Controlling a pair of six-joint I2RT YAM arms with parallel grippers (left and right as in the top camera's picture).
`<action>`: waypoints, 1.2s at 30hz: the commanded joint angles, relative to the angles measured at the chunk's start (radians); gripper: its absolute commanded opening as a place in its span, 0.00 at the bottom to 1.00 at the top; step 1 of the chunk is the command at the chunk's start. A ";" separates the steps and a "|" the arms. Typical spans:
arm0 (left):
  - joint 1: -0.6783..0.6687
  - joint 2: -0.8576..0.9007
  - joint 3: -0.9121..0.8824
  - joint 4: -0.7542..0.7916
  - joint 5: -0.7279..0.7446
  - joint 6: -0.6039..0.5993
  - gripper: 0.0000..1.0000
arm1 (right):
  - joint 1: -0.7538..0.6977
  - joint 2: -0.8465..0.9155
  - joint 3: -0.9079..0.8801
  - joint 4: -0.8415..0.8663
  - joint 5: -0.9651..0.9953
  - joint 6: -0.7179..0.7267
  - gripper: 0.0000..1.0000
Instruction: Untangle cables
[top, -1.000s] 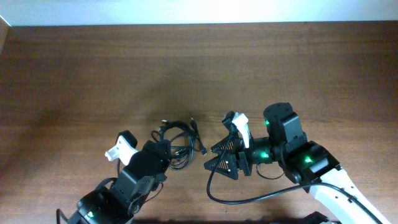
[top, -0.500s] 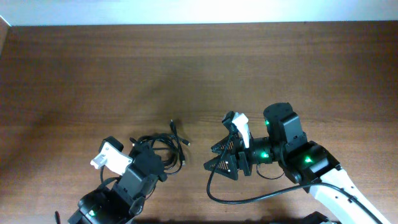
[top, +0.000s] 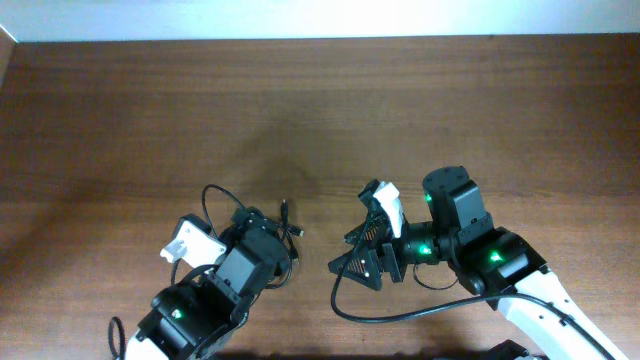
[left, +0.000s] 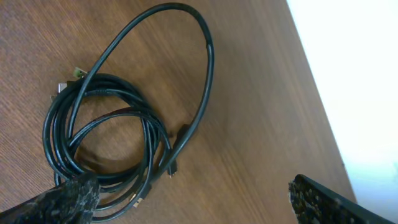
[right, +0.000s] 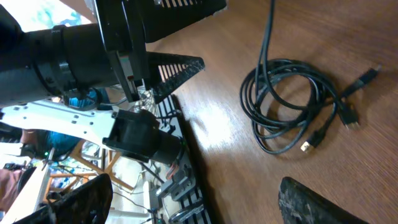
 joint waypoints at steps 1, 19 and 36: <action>0.000 0.045 0.005 -0.002 -0.030 -0.006 0.99 | -0.001 0.002 0.006 -0.003 0.032 -0.006 0.91; 0.230 -0.029 0.005 -0.222 -0.172 0.266 0.99 | 0.001 0.378 0.006 0.104 0.082 0.130 0.99; 0.454 -0.026 0.005 -0.290 -0.213 0.650 0.99 | 0.207 0.441 0.006 0.299 0.325 0.434 0.99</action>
